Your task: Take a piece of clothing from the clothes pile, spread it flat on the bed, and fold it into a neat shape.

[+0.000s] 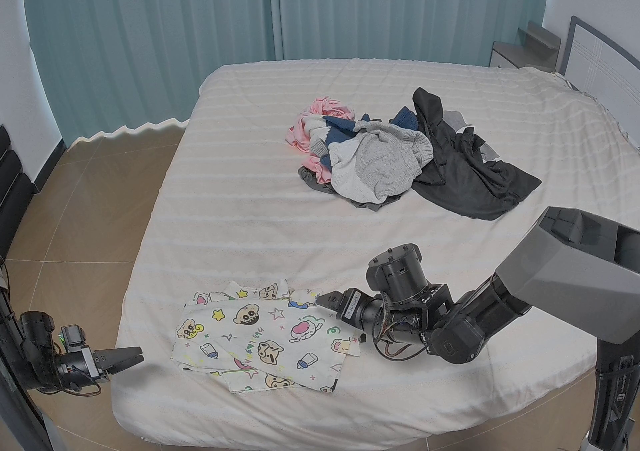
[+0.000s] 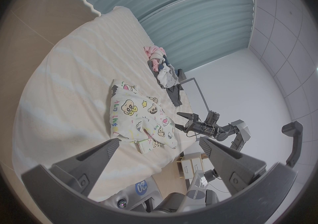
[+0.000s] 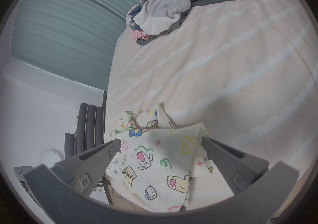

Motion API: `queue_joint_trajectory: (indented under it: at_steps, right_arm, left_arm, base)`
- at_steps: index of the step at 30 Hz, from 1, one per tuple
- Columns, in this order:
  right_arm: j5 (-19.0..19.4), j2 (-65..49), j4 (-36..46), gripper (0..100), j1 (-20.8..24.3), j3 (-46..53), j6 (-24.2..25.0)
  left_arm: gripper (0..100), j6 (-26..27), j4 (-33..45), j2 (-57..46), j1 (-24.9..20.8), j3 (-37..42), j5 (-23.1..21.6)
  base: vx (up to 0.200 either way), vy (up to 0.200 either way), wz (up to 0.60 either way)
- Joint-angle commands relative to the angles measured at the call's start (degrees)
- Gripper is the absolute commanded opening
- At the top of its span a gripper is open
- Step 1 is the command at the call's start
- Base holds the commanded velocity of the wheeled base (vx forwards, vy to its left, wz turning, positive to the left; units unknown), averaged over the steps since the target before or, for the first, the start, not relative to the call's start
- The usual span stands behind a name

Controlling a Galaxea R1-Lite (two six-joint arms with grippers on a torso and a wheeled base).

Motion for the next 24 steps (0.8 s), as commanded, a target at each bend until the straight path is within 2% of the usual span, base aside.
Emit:
queue_joint_trajectory:
  at_steps: [1,9,18,19,24]
  right_arm:
    - [-0.83,-0.63,-0.05,100,-0.05,0.65,-0.04]
    - [-1.18,-0.9,-0.05,100,0.3,1.8,-0.04]
    - [-1.44,5.17,-0.31,100,-0.49,-4.44,0.39]
    - [-1.44,5.17,-0.31,0,-0.49,-4.44,0.39]
    - [-2.23,6.75,-0.31,0,-0.58,-6.82,0.31]
  left_arm:
    - [100,0.04,0.02,1.28,-0.18,0.19,0.03]
    - [100,0.04,0.02,1.28,-0.35,0.1,0.03]
    - [100,0.12,0.02,1.37,-0.53,0.19,0.03]
    - [100,0.12,0.02,1.37,-0.53,0.19,0.03]
    - [100,0.12,0.02,1.37,-0.53,0.19,0.12]
  base:
    - [0.0,0.0,0.0]
    - [0.0,0.0,0.0]
    - [0.0,0.0,0.0]
    - [0.0,0.0,0.0]
    - [0.0,0.0,0.0]
